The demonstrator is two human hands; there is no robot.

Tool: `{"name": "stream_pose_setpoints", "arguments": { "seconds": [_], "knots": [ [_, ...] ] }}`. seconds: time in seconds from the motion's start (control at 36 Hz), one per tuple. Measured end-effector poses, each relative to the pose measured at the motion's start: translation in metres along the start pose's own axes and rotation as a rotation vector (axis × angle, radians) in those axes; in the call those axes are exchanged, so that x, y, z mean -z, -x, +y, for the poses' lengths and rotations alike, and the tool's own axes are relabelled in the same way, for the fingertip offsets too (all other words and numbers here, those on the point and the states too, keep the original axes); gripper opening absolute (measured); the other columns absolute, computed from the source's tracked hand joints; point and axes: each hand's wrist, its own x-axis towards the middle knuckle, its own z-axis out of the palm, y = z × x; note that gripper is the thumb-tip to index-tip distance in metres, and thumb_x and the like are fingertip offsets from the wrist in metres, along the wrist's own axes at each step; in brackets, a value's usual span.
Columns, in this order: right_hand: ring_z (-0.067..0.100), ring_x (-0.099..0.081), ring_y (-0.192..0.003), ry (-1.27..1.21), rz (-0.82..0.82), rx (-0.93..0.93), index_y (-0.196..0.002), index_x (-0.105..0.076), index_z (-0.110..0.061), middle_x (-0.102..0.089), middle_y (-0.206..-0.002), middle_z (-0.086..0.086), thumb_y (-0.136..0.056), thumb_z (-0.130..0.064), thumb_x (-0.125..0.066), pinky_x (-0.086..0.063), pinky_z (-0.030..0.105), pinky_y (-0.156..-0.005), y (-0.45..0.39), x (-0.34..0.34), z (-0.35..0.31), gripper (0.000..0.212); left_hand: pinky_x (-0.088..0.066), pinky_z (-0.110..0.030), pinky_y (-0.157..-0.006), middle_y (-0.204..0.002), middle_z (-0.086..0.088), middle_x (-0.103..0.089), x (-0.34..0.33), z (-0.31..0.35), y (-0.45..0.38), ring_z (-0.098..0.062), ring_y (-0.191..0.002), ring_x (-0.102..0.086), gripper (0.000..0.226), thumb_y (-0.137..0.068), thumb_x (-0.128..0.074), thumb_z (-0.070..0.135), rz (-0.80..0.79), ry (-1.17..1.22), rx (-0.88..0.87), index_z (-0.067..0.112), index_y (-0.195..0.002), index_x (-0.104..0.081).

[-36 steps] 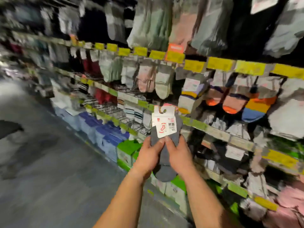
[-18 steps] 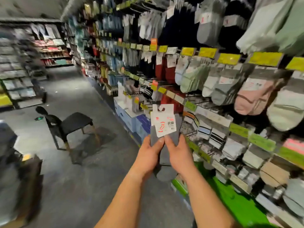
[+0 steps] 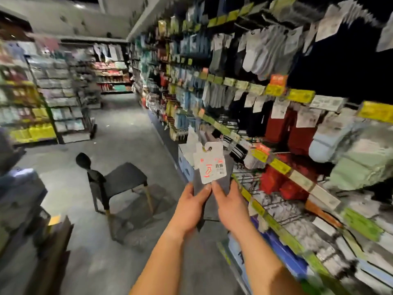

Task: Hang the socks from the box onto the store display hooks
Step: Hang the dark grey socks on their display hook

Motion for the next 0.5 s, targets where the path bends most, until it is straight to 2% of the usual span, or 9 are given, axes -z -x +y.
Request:
{"name": "stream_pose_setpoints", "arguments": {
  "seconds": [0.08, 0.14, 0.22, 0.33, 0.39, 0.44, 0.5],
  "knots": [
    [0.029, -0.058, -0.115, 0.037, 0.020, -0.017, -0.131, -0.048, -0.016, -0.061, -0.127, 0.007, -0.097, -0.047, -0.054, -0.039, 0.030, -0.079, -0.050, -0.039, -0.006, 0.046, -0.047, -0.053, -0.108, -0.122, -0.009, -0.073, 0.033, -0.004, -0.062, -0.027, -0.116, -0.068, 0.032, -0.097, -0.066, 0.018, 0.005, 0.036, 0.027, 0.009, -0.128, -0.061],
    [0.029, -0.059, -0.111, 0.036, 0.048, -0.028, -0.129, -0.048, -0.016, -0.062, -0.123, 0.008, -0.097, -0.046, -0.054, -0.040, 0.030, -0.076, -0.081, -0.066, -0.010, 0.044, -0.048, -0.053, -0.107, -0.123, -0.011, -0.072, 0.053, 0.000, -0.101, -0.029, -0.117, -0.068, 0.034, -0.098, -0.064, 0.016, -0.041, 0.044, 0.040, 0.008, -0.131, -0.060],
    [0.027, -0.061, -0.108, -0.027, 0.091, -0.050, -0.126, -0.049, -0.019, -0.063, -0.121, 0.006, -0.095, -0.049, -0.055, -0.051, 0.039, -0.086, -0.128, -0.107, -0.021, 0.044, -0.049, -0.052, -0.106, -0.123, -0.011, -0.072, 0.084, 0.014, -0.161, -0.029, -0.115, -0.068, 0.035, -0.098, -0.065, 0.017, -0.096, 0.016, 0.056, 0.009, -0.132, -0.059],
    [0.028, -0.062, -0.108, -0.032, 0.149, -0.083, -0.130, -0.049, -0.024, -0.064, -0.120, 0.006, -0.094, -0.050, -0.056, -0.052, 0.045, -0.092, -0.190, -0.155, -0.042, 0.045, -0.055, -0.047, -0.099, -0.119, -0.013, -0.073, 0.120, 0.038, -0.235, -0.029, -0.110, -0.071, 0.033, -0.100, -0.059, 0.011, -0.168, 0.070, 0.108, 0.005, -0.132, -0.056],
    [0.026, -0.062, -0.105, -0.025, 0.177, -0.092, -0.131, -0.049, -0.026, -0.064, -0.118, 0.004, -0.094, -0.050, -0.057, -0.053, 0.040, -0.087, -0.222, -0.175, -0.049, 0.045, -0.053, -0.050, -0.102, -0.121, -0.016, -0.072, 0.135, 0.044, -0.271, -0.032, -0.112, -0.070, 0.033, -0.100, -0.058, 0.012, -0.205, 0.100, 0.137, 0.006, -0.132, -0.056],
    [0.017, -0.061, -0.094, -0.034, 0.191, -0.087, -0.129, -0.049, -0.027, -0.063, -0.112, -0.001, -0.095, -0.047, -0.057, -0.051, 0.025, -0.072, -0.250, -0.191, -0.051, 0.040, -0.050, -0.052, -0.104, -0.122, -0.017, -0.071, 0.148, 0.045, -0.307, -0.033, -0.114, -0.069, 0.033, -0.101, -0.058, 0.013, -0.224, 0.102, 0.151, 0.006, -0.133, -0.057],
    [0.010, -0.056, -0.087, -0.019, 0.202, -0.095, -0.129, -0.048, -0.026, -0.060, -0.108, -0.006, -0.097, -0.044, -0.056, -0.042, 0.013, -0.061, -0.283, -0.209, -0.049, 0.037, -0.050, -0.050, -0.105, -0.122, -0.016, -0.072, 0.159, 0.040, -0.345, -0.032, -0.114, -0.069, 0.031, -0.101, -0.058, 0.014, -0.237, 0.090, 0.165, 0.006, -0.131, -0.059]
  ]
}}
